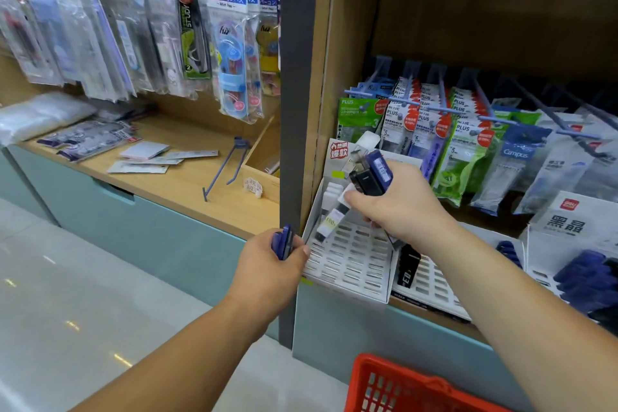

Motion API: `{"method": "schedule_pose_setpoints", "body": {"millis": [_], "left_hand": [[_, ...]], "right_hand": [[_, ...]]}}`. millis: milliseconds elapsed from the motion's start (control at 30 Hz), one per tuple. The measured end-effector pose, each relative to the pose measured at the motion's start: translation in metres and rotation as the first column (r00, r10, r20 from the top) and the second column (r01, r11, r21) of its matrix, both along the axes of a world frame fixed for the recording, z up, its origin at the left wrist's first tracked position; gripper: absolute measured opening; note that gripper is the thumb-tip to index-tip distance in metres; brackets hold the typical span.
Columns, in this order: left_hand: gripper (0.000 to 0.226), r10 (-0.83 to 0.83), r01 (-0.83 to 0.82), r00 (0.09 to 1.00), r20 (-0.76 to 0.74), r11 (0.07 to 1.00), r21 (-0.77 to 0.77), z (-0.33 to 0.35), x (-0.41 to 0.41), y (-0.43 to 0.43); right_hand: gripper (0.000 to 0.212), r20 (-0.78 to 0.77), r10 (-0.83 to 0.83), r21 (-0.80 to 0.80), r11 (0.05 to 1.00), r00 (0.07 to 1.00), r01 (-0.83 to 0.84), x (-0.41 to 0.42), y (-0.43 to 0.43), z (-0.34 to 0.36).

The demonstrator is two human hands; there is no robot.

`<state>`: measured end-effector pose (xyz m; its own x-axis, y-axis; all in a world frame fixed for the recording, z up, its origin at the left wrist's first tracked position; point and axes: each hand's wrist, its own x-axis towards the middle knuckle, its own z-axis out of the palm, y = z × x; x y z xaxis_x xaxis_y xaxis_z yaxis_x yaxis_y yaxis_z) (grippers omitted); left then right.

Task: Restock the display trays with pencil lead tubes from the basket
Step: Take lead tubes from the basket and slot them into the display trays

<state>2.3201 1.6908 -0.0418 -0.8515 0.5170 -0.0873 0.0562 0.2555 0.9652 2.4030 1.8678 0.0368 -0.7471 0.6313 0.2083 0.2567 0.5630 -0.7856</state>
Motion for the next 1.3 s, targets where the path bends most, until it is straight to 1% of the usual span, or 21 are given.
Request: {"method": "schedule_pose_setpoints", "body": {"millis": [67, 100, 200, 333, 533, 667, 767, 867, 967, 1000, 1067, 1133, 1167, 1200, 1233, 1267, 1300], "left_hand": [[0.008, 0.011, -0.012, 1.000, -0.020, 0.999, -0.051, -0.006, -0.002, 0.001], [0.010, 0.013, -0.015, 1.000, -0.027, 0.997, -0.075, -0.009, -0.002, 0.001], [0.017, 0.016, -0.019, 1.000, -0.026, 0.993, -0.113, -0.015, -0.003, 0.003], [0.019, 0.019, -0.018, 1.000, 0.014, 0.995, -0.100, -0.019, -0.003, 0.005], [0.013, 0.028, -0.026, 0.999, 0.020, 0.996, -0.086, -0.021, -0.004, 0.004], [0.018, 0.020, -0.017, 0.999, 0.026, 0.995, -0.094, -0.021, -0.004, 0.002], [0.018, 0.018, -0.015, 0.999, 0.035, 0.996, -0.085, -0.020, -0.003, 0.002], [0.020, 0.014, -0.011, 0.999, 0.039, 0.997, -0.079, -0.019, -0.003, 0.002], [0.020, 0.007, -0.004, 0.999, 0.036, 0.997, -0.078, -0.017, -0.002, 0.002], [0.019, 0.003, -0.001, 1.000, 0.031, 0.996, -0.085, -0.017, -0.003, 0.001], [0.016, -0.001, 0.003, 1.000, 0.022, 0.995, -0.096, -0.016, -0.003, 0.000], [0.014, 0.001, 0.000, 1.000, 0.020, 0.996, -0.090, -0.015, -0.003, 0.000], [0.013, 0.013, -0.012, 1.000, 0.010, 0.997, -0.079, -0.013, -0.004, 0.000], [0.011, 0.029, -0.030, 1.000, -0.009, 0.998, -0.058, -0.010, -0.003, 0.000], [0.008, 0.043, -0.044, 0.998, -0.037, 0.999, -0.028, -0.005, -0.002, 0.001], [0.007, 0.042, -0.042, 0.997, -0.060, 0.999, 0.008, 0.000, 0.000, 0.002], [0.009, 0.021, -0.018, 0.998, -0.066, 0.999, 0.045, 0.007, 0.005, 0.004]], "right_hand": [[0.018, -0.041, -0.014, 0.052, 0.998, 0.999, 0.017, -0.006, -0.001, 0.002], [0.019, -0.037, -0.020, 0.095, 0.995, 0.999, 0.023, -0.008, -0.002, 0.002], [0.025, 0.044, -0.040, 0.224, 0.974, 0.998, 0.029, -0.016, -0.003, -0.005], [0.031, 0.102, -0.063, 0.309, 0.951, 0.993, 0.029, -0.021, -0.007, -0.019], [0.031, 0.072, -0.048, 0.305, 0.952, 0.996, 0.023, -0.024, -0.009, -0.022], [0.028, 0.139, -0.014, 0.332, 0.943, 0.990, -0.033, -0.022, -0.007, -0.020], [0.024, 0.146, 0.012, 0.335, 0.940, 0.989, -0.061, -0.020, -0.005, -0.018], [0.022, 0.177, 0.000, 0.407, 0.911, 0.984, -0.073, -0.020, -0.004, -0.023], [0.019, 0.187, 0.043, 0.399, 0.910, 0.981, -0.116, -0.022, -0.005, -0.027], [0.020, 0.196, 0.076, 0.378, 0.914, 0.978, -0.147, -0.023, -0.005, -0.027], [0.027, 0.208, 0.135, 0.284, 0.939, 0.969, -0.192, -0.023, -0.005, -0.025], [0.023, 0.145, 0.122, 0.143, 0.979, 0.982, -0.143, -0.020, -0.006, -0.020], [0.019, 0.062, 0.097, 0.006, 0.995, 0.993, -0.098, -0.018, -0.006, -0.018], [0.016, -0.049, 0.072, -0.194, 0.978, 0.996, -0.080, -0.016, -0.008, -0.014], [0.015, -0.158, 0.047, -0.408, 0.907, 0.986, -0.108, -0.013, -0.009, -0.011], [0.013, -0.237, 0.025, -0.567, 0.808, 0.971, -0.159, -0.010, -0.011, -0.008], [0.013, -0.281, 0.012, -0.660, 0.724, 0.960, -0.202, -0.007, -0.011, -0.005]]}}
